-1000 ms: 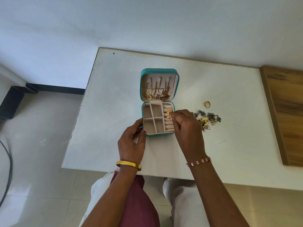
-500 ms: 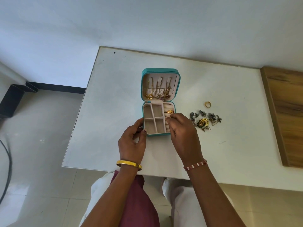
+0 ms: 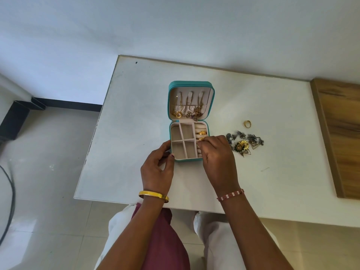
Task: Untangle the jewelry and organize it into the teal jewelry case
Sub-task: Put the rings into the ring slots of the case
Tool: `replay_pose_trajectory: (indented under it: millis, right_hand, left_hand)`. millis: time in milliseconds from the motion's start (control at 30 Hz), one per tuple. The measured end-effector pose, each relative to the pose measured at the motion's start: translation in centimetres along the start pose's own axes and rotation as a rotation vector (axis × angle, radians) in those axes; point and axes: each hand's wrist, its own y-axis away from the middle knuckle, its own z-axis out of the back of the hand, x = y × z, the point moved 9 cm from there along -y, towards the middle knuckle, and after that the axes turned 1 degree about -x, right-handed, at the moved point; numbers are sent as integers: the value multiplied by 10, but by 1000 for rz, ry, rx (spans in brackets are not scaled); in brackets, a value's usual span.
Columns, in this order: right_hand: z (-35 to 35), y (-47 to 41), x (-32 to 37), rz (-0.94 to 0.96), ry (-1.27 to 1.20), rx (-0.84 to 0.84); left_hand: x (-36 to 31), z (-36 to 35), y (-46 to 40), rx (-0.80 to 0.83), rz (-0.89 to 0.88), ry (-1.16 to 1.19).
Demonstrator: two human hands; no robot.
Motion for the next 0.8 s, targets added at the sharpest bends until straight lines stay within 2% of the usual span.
replay_pose_trajectory:
  millis: [233,400,633,800]
  right_hand:
    - [1,7,-7,-81,74,-43]
    - [9,12,-24,-191,9,-99]
    - [-2,13,-28,-186,-60,-34]
    - [-2,19,-35,-236,-140,-51]
  left_hand:
    - [-1,0,0,3,-5,-17]
    - [-1,0,0,3,-4,-15]
    - [-1,0,0,4,-10,4]
    - [-2,0,0,5,-11,0]
